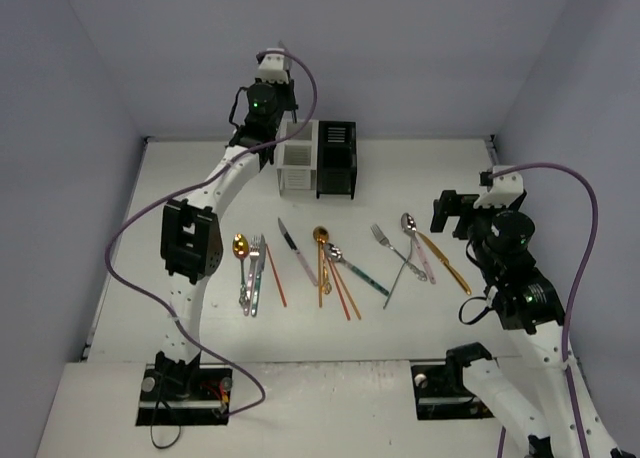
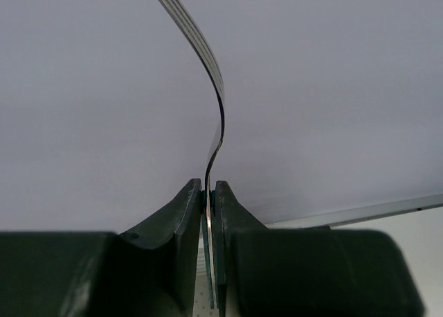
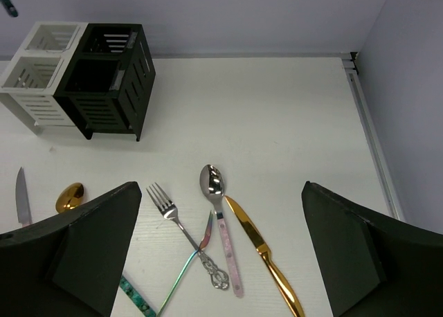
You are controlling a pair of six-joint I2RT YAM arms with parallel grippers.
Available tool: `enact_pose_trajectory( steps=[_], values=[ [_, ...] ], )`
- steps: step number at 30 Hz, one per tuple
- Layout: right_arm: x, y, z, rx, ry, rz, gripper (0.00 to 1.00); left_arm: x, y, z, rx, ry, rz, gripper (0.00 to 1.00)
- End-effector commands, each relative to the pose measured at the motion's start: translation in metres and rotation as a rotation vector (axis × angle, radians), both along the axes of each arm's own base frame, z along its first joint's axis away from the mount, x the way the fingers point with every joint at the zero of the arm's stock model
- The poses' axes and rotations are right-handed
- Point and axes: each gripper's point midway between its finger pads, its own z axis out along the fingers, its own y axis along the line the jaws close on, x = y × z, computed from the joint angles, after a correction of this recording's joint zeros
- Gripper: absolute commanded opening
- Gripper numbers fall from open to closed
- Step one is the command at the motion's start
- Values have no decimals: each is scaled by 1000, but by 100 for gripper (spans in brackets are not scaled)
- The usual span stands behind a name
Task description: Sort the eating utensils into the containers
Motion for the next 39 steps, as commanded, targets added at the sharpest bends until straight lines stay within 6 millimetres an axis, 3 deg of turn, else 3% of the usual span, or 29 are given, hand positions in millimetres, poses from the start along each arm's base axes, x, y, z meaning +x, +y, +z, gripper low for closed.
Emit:
enact_pose_trajectory(
  steps=[1, 12, 17, 20, 27, 29, 34, 37, 39],
  values=[
    [8, 8, 25, 13, -84, 27, 100, -6, -5, 95, -71, -258, -17, 0],
    [11, 10, 12, -13, -54, 35, 100, 39, -22, 7, -32, -159, -1, 0],
    [13, 10, 9, -19, -44, 32, 100, 45, -25, -35, -34, -80, 4, 0],
    [13, 9, 8, -20, -42, 27, 100, 41, -23, -41, -34, -65, 16, 1],
    [14, 11, 5, -22, -33, 34, 100, 30, -17, -37, -32, -58, 22, 25],
    [15, 12, 6, -19, -33, 40, 100, 25, -15, -25, -41, -72, 26, 30],
    [20, 26, -3, 11, 16, 94, 100, 7, -3, -15, -45, -59, 55, 60],
    [28, 35, -14, 23, 80, 120, 100, -17, 10, 20, -65, -88, 75, 72],
    [35, 34, -21, 35, 120, 94, 100, -33, 17, 32, -71, -90, 89, 80]
  ],
)
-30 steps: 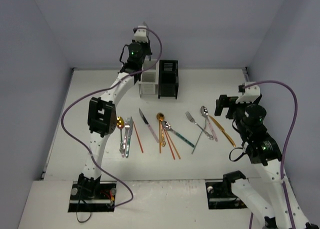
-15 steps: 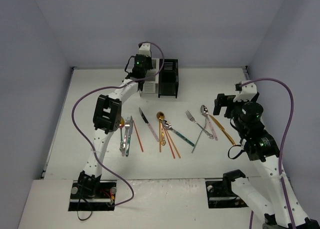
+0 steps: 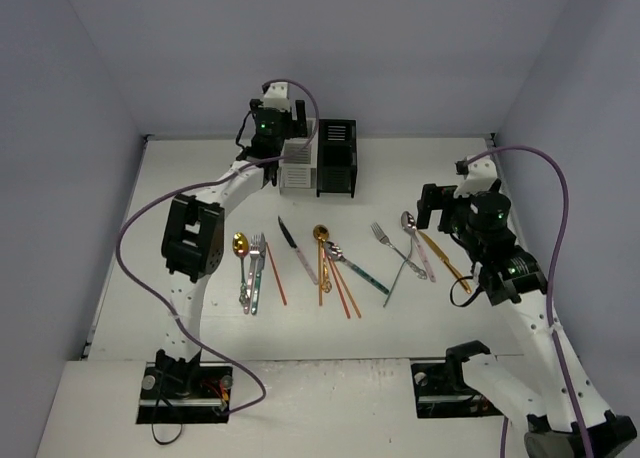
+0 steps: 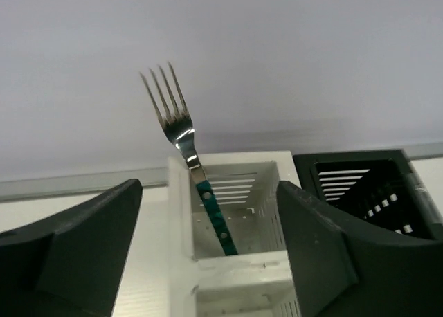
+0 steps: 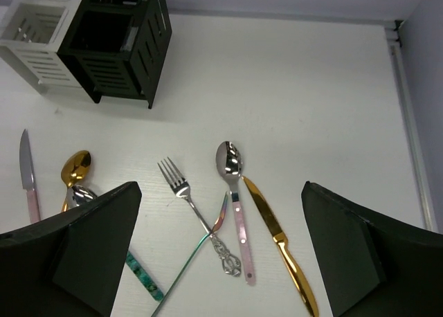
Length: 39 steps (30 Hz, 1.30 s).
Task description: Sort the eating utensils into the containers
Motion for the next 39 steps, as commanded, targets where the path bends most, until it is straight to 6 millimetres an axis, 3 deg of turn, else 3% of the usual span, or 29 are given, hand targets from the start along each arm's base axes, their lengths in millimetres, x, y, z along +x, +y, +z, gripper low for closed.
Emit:
enact_pose_trajectory(
  steps=[1, 6, 12, 15, 25, 31, 39],
  values=[
    [22, 12, 5, 53, 28, -3, 100, -51, 23, 161, -124, -268, 45, 82],
    [45, 19, -38, 21, 206, -24, 100, -120, 51, 170, -143, -148, 58, 88],
    [52, 30, -102, 4, 431, -14, 99, -188, 69, 110, -123, 129, 51, 89],
    [49, 34, -134, -7, 531, -13, 89, -227, 77, 67, -72, 294, 33, 89],
    [46, 52, -189, -116, 679, 64, 56, -322, 102, 17, -45, 455, -20, 89],
    [41, 64, -222, -152, 777, 142, 47, -346, 110, 8, -34, 462, -36, 89],
    [40, 63, -253, -217, 853, 143, 45, -354, 118, 3, 26, 458, -41, 89]
  ],
)
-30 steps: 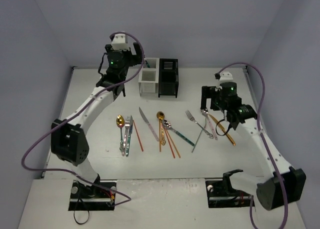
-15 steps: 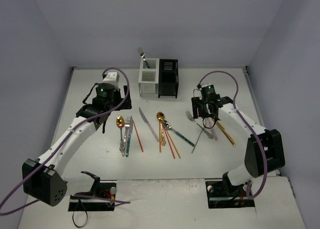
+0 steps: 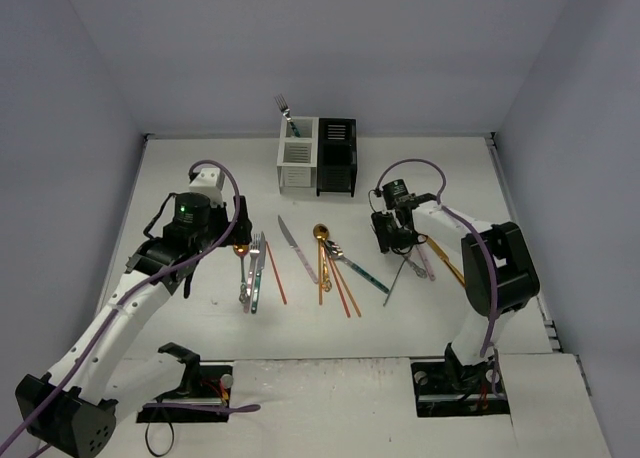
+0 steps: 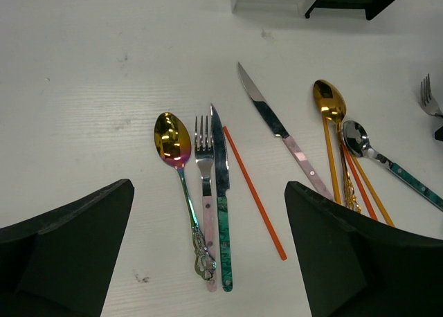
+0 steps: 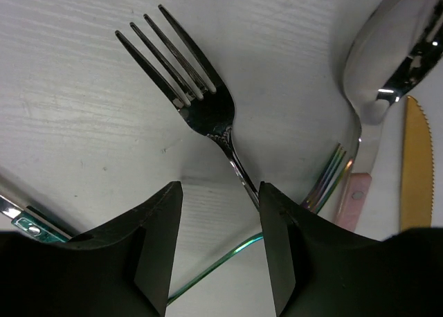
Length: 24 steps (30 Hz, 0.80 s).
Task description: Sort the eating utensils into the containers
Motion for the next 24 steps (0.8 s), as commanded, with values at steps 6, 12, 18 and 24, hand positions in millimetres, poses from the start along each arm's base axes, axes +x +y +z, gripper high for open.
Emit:
enact_pose_trajectory(
  steps=[6, 12, 18, 24],
  values=[
    [12, 3, -11, -38, 3, 40, 44, 0, 0, 5, 40, -29, -38, 89],
    [9, 11, -27, -24, 47, 71, 26, 1, 1, 2, 59, -22, -51, 89],
    [14, 25, -32, -19, 47, 148, 3, 3, 1, 1, 68, -18, -52, 89],
    [44, 49, -10, 2, -61, 211, 0, 3, -2, 2, 52, -18, -56, 89]
  ],
)
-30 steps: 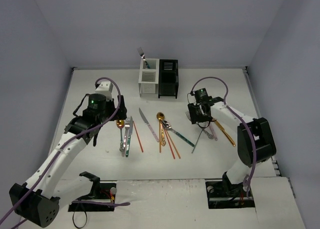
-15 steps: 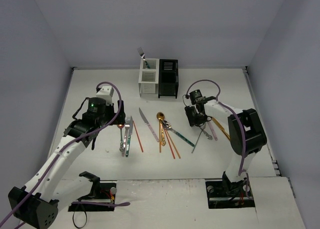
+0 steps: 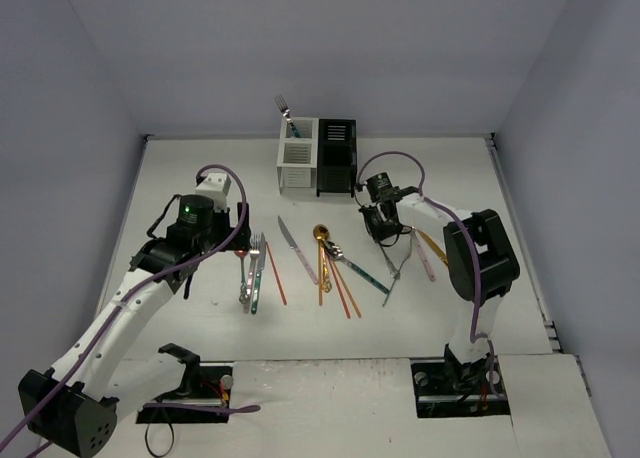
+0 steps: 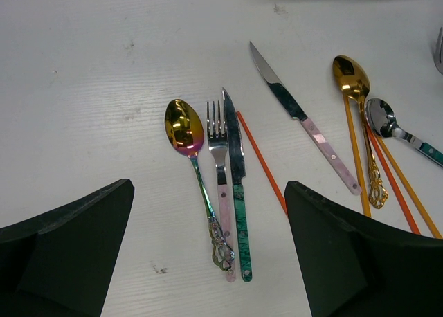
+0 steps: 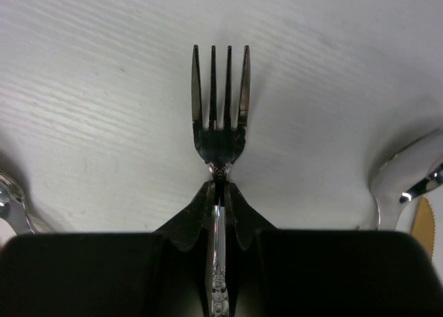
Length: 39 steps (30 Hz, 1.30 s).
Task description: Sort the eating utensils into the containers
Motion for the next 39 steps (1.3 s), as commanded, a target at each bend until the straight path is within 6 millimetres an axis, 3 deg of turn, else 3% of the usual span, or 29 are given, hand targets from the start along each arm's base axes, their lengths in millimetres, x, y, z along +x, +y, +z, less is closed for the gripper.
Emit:
enact_pose_trajectory(
  steps=[1, 4, 8, 10, 15, 18, 23, 30, 35, 39],
  values=[
    [14, 17, 5, 11, -46, 71, 0, 8, -8, 20, -34, -60, -20, 89],
    [35, 33, 36, 39, -161, 108, 0, 9, -12, 26, -63, -72, -25, 89],
    [47, 53, 76, 71, -273, 163, 0, 12, -26, 41, -134, -109, -63, 89],
    [51, 70, 110, 108, -355, 211, 0, 15, -40, 57, -201, -150, -112, 89],
    [43, 99, 177, 211, -510, 294, 0, 23, -68, 99, -317, -260, -229, 89],
    [38, 110, 201, 272, -570, 323, 0, 23, -81, 116, -359, -300, -297, 89],
    [7, 139, 250, 410, -636, 411, 0, 31, -100, 146, -430, -377, -372, 89],
    [-30, 161, 285, 504, -675, 457, 0, 28, -136, 176, -444, -445, -476, 89],
    [-50, 172, 299, 549, -689, 486, 0, 35, -148, 171, -392, -443, -483, 84],
    [-58, 173, 310, 577, -705, 489, 0, 41, -150, 168, -379, -438, -481, 72]
  ],
)
